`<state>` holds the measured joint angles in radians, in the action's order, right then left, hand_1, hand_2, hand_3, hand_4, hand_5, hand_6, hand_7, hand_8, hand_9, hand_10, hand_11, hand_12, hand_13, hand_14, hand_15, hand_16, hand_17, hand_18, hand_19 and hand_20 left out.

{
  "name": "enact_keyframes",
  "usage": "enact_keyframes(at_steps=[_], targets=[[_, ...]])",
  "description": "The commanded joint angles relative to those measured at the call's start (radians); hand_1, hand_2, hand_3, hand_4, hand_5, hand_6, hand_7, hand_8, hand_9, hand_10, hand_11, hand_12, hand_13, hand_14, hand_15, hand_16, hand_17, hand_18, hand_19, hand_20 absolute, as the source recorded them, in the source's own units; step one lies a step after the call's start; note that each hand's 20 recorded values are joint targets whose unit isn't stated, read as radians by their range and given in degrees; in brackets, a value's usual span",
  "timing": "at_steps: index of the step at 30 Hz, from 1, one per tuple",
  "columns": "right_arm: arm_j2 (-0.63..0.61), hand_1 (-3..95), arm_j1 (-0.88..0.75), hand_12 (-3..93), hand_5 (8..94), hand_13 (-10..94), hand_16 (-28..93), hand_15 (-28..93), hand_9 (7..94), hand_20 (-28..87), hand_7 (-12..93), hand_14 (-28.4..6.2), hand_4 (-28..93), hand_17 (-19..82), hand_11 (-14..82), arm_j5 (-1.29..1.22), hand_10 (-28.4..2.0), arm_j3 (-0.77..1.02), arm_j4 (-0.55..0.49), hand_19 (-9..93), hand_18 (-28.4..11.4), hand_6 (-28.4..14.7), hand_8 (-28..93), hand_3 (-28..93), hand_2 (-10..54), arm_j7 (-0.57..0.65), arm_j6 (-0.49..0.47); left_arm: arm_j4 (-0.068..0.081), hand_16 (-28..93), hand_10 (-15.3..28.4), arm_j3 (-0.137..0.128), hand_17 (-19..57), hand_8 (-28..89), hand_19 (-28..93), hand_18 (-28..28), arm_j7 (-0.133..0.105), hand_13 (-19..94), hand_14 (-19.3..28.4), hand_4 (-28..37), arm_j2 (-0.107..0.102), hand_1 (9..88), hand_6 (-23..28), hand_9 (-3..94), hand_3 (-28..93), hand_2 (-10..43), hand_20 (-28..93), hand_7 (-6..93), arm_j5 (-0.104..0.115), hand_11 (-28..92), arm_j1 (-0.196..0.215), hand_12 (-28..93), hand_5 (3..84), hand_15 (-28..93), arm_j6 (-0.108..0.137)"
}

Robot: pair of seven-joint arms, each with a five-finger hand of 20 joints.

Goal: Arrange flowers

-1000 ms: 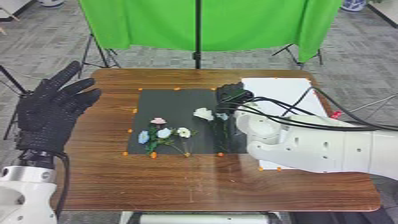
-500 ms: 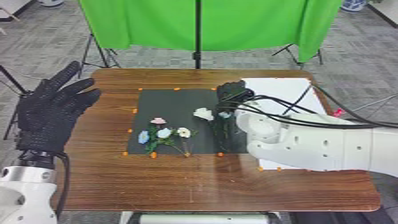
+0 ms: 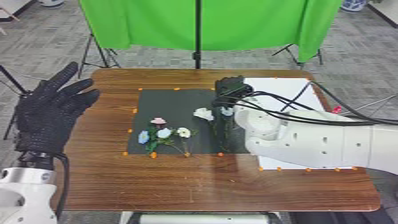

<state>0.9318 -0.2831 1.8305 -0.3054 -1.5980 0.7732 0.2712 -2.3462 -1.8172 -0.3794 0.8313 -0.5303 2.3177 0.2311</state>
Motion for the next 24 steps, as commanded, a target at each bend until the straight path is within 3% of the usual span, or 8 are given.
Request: enact_keyframes(at_steps=[1,8,12,14,16,18,22,24], targets=[[-0.091,21.7,-0.077,15.9,62.0,70,16,64,75.6,27,17,-10.4,-25,20,25.3,-0.102,-13.7,0.174,-0.092,76,-22.0,-1.4,-13,80,0.4,-0.066,0.038,-0.001,-12,19.6,0.000,-7.4,-8,57,22.9,-0.029,23,28.3,-28.3,0.011,20.3,8.0,31.3,76,6.6,31,11.3,0.004,29,0.062,12,33.6,61,0.031],[-0.214,16.2,-0.563,13.6,55.1,58,11,55,62.5,20,17,-15.1,-24,12,19.4,-0.506,-15.9,0.857,-0.235,62,-23.1,-2.0,-13,82,7.6,-0.244,-0.038,0.012,-11,19.1,0.008,-10.0,-8,49,21.9,-0.065,23,26.7,-28.3,0.007,19.9,7.9,31.2,77,6.6,25,11.5,0.030,26,0.100,11,33.6,52,0.067],[-0.243,14.2,-0.799,13.0,52.0,49,9,49,55.6,17,17,-18.6,-24,7,16.3,-0.723,-17.2,1.151,-0.283,56,-23.3,-2.4,-13,84,10.4,-0.343,-0.037,0.028,-9,18.6,0.013,-11.0,-8,46,21.2,-0.065,22,25.3,-28.3,0.011,19.9,7.8,31.0,77,6.6,21,11.4,0.041,25,0.100,11,33.7,46,0.069],[-0.237,14.0,-0.908,12.9,51.0,46,8,46,54.2,16,17,-19.0,-24,5,15.8,-0.824,-17.2,1.282,-0.299,54,-23.3,-2.3,-13,84,10.7,-0.373,-0.033,0.033,-8,18.4,0.028,-11.1,-8,46,21.1,-0.076,22,25.0,-28.3,0.006,19.9,7.3,30.8,77,6.7,20,11.3,0.059,24,0.089,11,32.9,45,0.094],[-0.242,14.0,-0.991,12.8,49.9,44,8,45,52.8,16,16,-19.2,-24,5,15.3,-0.892,-17.2,1.376,-0.315,54,-23.2,-2.1,-13,84,10.9,-0.394,-0.017,0.041,-8,17.9,0.029,-11.2,-8,46,20.9,-0.070,22,24.7,-28.3,0.013,20.0,4.7,30.1,77,6.8,19,10.7,0.059,23,0.080,11,27.7,43,0.089],[-0.253,13.9,-1.066,12.7,49.2,43,8,44,52.1,16,16,-19.3,-24,4,15.0,-0.962,-17.2,1.451,-0.332,54,-23.1,-1.9,-13,85,10.9,-0.431,0.012,0.044,-7,17.2,0.025,-11.2,-8,47,20.8,-0.046,22,24.3,-28.3,0.014,20.1,3.4,29.3,77,6.8,19,10.6,0.052,21,0.076,10,25.6,42,0.089],[-0.262,14.1,-1.191,12.8,48.2,42,9,43,50.7,15,16,-19.5,-24,3,14.6,-1.004,-16.6,1.600,-0.363,53,-23.0,-1.4,-13,85,10.6,-0.486,0.032,0.043,-6,16.7,0.005,-10.8,-9,48,21.0,0.007,22,24.1,-28.3,0.021,20.2,4.1,28.9,77,6.8,18,10.2,0.031,20,0.060,11,27.7,41,0.068],[-0.270,14.2,-1.257,12.7,47.5,40,9,42,50.1,15,16,-19.5,-25,2,14.3,-1.036,-16.2,1.678,-0.378,52,-22.9,-1.2,-13,86,10.4,-0.526,0.041,0.045,-5,16.8,0.006,-10.3,-8,50,21.3,0.021,23,24.8,-28.3,0.024,20.2,4.5,29.2,77,6.7,19,9.9,0.028,20,0.045,11,28.9,44,0.062]])
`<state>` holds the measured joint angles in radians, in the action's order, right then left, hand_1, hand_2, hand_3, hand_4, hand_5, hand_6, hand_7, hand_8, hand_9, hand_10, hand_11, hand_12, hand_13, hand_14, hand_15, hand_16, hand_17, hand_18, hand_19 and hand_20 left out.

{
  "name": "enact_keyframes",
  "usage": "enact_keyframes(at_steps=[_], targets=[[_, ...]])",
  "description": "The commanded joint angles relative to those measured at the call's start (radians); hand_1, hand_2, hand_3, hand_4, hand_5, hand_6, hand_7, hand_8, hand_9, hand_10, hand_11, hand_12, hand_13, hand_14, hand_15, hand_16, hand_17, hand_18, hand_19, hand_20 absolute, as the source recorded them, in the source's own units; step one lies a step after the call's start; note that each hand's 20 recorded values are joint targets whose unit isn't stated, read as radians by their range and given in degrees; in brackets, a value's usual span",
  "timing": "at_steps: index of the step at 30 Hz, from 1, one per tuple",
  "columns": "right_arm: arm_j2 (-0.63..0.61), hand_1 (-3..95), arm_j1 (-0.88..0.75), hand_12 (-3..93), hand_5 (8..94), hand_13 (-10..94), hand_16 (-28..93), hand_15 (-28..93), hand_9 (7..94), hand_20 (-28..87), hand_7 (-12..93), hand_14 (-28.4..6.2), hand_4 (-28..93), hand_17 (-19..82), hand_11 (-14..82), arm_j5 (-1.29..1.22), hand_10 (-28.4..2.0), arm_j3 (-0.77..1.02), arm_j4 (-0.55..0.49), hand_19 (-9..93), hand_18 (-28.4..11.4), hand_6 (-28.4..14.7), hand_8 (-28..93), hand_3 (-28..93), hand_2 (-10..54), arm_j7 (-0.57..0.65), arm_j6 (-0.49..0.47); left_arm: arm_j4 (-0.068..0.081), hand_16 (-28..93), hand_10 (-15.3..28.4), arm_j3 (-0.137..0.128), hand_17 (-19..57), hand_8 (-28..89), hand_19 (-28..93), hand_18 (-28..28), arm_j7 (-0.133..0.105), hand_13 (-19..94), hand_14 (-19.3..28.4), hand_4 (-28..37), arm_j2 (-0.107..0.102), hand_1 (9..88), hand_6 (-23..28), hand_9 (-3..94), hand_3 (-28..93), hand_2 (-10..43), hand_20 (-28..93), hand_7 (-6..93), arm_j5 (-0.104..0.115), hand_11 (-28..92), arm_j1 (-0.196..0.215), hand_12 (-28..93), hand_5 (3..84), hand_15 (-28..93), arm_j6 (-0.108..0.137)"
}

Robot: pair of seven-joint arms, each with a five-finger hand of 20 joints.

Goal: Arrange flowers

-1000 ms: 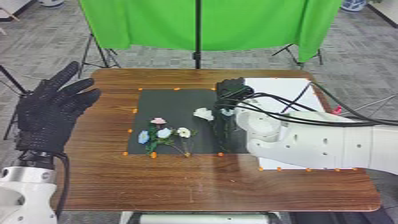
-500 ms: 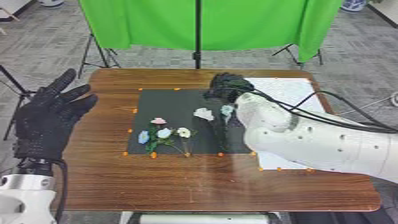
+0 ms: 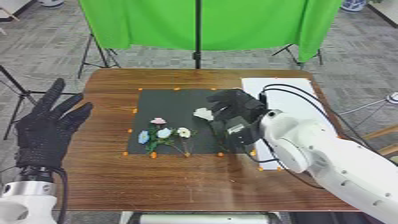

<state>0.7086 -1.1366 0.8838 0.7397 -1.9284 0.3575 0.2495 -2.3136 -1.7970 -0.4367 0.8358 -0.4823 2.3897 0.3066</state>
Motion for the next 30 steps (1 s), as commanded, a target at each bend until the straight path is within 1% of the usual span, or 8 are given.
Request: enact_keyframes(at_steps=[1,9,12,13,16,19,23,30], targets=[[-0.047,14.2,-0.421,12.7,47.2,40,9,41,49.5,15,16,-19.4,-25,2,14.0,-0.100,-15.9,0.654,-0.050,52,-22.8,-0.9,-13,86,10.3,-0.126,0.073,0.008,-6,16.8,-0.024,-10.2,-8,50,21.4,0.087,23,25.2,-28.3,0.024,20.1,4.9,29.2,77,6.8,19,9.7,-0.024,20,-0.021,11,29.8,45,-0.013],[-0.082,13.6,-0.522,12.3,42.2,33,12,27,43.1,14,16,-19.4,-26,-1,8.4,-0.230,-13.5,0.777,-0.024,47,-22.3,1.3,-13,86,9.7,-0.298,0.050,0.015,-7,16.9,-0.014,-10.0,-8,52,21.7,0.079,23,25.4,-28.3,0.031,19.8,5.3,29.4,77,6.7,19,9.4,-0.021,20,-0.013,11,30.7,46,-0.024],[-0.096,13.7,-0.522,12.9,40.9,32,15,23,41.6,15,15,-19.1,-27,-1,6.4,-0.240,-12.6,0.781,-0.005,45,-22.2,2.0,-13,86,9.5,-0.324,0.028,0.016,-7,16.7,-0.023,-10.0,-8,51,21.9,0.113,23,25.1,-28.3,0.038,19.7,4.9,29.1,77,6.7,19,9.3,-0.084,19,-0.011,11,31.1,45,-0.014],[-0.102,13.7,-0.526,12.8,40.4,32,15,22,41.3,15,15,-19.2,-27,-1,6.2,-0.255,-12.4,0.784,-0.001,45,-22.3,2.2,-13,86,9.4,-0.332,0.019,0.016,-7,16.5,-0.025,-10.0,-8,51,22.0,0.123,23,25.0,-28.3,0.040,19.6,4.4,29.0,77,6.7,19,9.4,-0.094,19,-0.012,11,31.4,45,-0.013],[-0.103,13.6,-0.543,13.4,39.9,34,17,24,41.4,16,16,-19.2,-27,-1,6.4,-0.271,-12.0,0.800,-0.002,46,-22.6,2.3,-13,86,9.4,-0.327,0.014,0.015,-7,16.3,-0.024,-9.9,-8,52,22.6,0.086,23,24.9,-28.3,0.031,19.4,3.9,29.0,77,6.6,19,9.5,-0.061,19,0.001,11,31.8,45,-0.013],[-0.098,13.8,-0.538,13.8,40.2,35,18,26,42.2,17,16,-19.0,-27,0,7.1,-0.278,-12.4,0.798,0.006,47,-22.9,2.3,-13,86,9.1,-0.322,0.009,0.018,-6,17.6,-0.022,-9.7,-8,53,23.3,0.072,23,25.5,-28.3,0.028,19.5,4.0,30.3,77,6.4,20,9.7,-0.058,22,0.007,12,32.0,47,0.001],[-0.096,13.9,-0.541,13.9,40.3,36,18,28,43.0,17,16,-19.0,-27,0,7.6,-0.293,-12.7,0.800,0.010,47,-23.2,2.3,-13,86,8.9,-0.326,-0.007,0.020,-7,17.8,-0.021,-9.6,-8,54,23.3,0.058,23,25.6,-28.3,0.023,19.5,4.1,30.4,77,6.3,20,9.8,-0.053,23,0.014,12,32.4,48,-0.002],[-0.096,13.7,-0.546,14.0,40.6,37,17,31,44.5,19,17,-19.0,-27,1,8.8,-0.301,-13.2,0.798,0.017,48,-23.4,2.3,-13,85,8.9,-0.315,-0.025,0.025,-8,17.1,-0.005,-9.4,-8,53,23.2,0.006,23,25.5,-28.3,0.013,19.4,4.5,29.4,77,6.1,20,9.4,-0.027,21,0.030,11,32.2,48,0.015]])
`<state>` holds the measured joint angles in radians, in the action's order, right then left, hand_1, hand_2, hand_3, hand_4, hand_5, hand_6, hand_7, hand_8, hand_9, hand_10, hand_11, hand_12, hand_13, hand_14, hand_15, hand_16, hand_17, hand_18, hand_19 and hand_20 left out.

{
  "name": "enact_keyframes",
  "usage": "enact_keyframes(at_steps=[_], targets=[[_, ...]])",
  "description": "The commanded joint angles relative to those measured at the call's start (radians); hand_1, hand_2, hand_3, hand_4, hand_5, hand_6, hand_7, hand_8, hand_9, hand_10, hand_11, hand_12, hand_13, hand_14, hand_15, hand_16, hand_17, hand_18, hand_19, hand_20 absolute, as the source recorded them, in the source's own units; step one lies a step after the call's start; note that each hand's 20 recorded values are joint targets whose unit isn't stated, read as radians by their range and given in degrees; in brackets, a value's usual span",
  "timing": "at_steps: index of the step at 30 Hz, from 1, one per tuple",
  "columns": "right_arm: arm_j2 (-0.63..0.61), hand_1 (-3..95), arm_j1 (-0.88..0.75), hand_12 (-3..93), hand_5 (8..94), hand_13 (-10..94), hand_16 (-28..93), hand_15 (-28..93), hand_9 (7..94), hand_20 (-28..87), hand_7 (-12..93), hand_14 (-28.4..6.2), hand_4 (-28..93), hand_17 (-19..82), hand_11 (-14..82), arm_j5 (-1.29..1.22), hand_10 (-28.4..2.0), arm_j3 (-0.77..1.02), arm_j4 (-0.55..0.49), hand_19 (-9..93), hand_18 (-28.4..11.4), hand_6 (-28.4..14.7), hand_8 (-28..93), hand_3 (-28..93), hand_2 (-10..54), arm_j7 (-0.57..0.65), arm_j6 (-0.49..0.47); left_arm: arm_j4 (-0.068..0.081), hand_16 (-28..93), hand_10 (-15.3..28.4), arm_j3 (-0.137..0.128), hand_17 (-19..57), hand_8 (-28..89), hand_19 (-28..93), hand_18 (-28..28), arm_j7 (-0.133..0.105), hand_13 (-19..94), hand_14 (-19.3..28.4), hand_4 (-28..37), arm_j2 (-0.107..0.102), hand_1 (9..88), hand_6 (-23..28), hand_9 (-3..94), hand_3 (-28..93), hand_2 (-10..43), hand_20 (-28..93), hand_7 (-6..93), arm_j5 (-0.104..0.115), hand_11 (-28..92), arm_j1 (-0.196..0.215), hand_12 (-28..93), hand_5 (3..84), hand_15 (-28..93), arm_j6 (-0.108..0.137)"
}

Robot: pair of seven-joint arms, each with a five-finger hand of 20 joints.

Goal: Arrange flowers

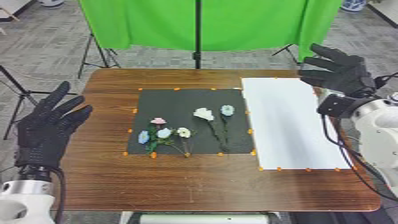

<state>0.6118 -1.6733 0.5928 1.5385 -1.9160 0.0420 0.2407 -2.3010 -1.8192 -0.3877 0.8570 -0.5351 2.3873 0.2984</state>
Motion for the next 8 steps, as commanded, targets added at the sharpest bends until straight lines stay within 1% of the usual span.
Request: enact_keyframes(at_steps=[1,2,3,4,6,8], targets=[[0.000,13.7,-0.012,14.1,40.7,37,17,32,44.9,19,17,-18.9,-27,1,9.1,-0.008,-13.2,0.001,0.006,49,-23.5,2.3,-13,85,8.9,0.003,-0.020,0.014,-8,17.1,0.019,-9.2,-8,52,23.1,-0.047,23,25.5,-28.3,-0.010,19.4,4.5,29.4,77,6.1,19,9.4,0.027,21,0.030,11,32.2,47,0.027],[-0.004,13.7,-0.016,14.1,40.8,38,17,33,45.2,19,17,-18.9,-27,1,9.5,-0.017,-13.3,-0.002,0.005,49,-23.6,2.3,-13,85,8.9,-0.002,-0.015,0.016,-8,17.2,0.023,-9.1,-8,52,22.9,-0.051,23,25.5,-28.3,-0.013,19.4,4.6,29.4,77,6.1,19,9.5,0.029,21,0.027,11,32.3,47,0.034],[0.000,14.0,-0.010,14.1,40.9,38,16,33,45.4,19,17,-18.8,-27,2,9.6,-0.016,-13.4,-0.004,0.009,49,-23.5,2.2,-13,85,8.8,0.006,-0.021,0.016,-8,17.3,0.025,-8.9,-8,52,22.7,-0.061,23,25.5,-28.3,-0.017,19.5,4.7,29.5,77,6.1,19,9.5,0.034,22,0.029,11,32.3,47,0.040],[-0.001,14.1,-0.011,14.2,41.0,38,16,33,45.6,19,17,-18.7,-27,2,9.7,-0.018,-13.6,-0.005,0.009,49,-23.6,2.2,-13,85,8.7,0.008,-0.022,0.019,-8,17.5,0.026,-8.8,-8,53,22.6,-0.065,23,25.6,-28.3,-0.018,19.4,4.9,29.7,77,6.0,19,9.6,0.039,22,0.028,12,32.4,48,0.042],[-0.003,14.2,-0.009,14.3,41.2,39,16,35,46.2,20,16,-18.5,-27,2,10.3,-0.022,-13.8,-0.015,0.012,50,-23.6,2.1,-13,85,8.7,0.007,-0.024,0.019,-7,17.8,0.028,-8.8,-8,53,22.6,-0.067,23,25.9,-28.3,-0.019,19.6,5.2,30.1,77,6.0,19,10.1,0.046,23,0.026,12,32.7,49,0.052],[0.003,14.1,-0.011,14.3,41.4,39,16,37,46.5,21,16,-18.6,-27,2,10.8,-0.016,-14.1,-0.012,0.012,50,-23.6,2.1,-13,85,8.7,0.019,-0.034,0.021,-7,18.1,0.026,-8.8,-8,54,22.6,-0.068,23,26.0,-28.3,-0.018,19.6,5.5,30.4,77,6.0,20,10.5,0.042,24,0.029,12,33.0,50,0.042]])
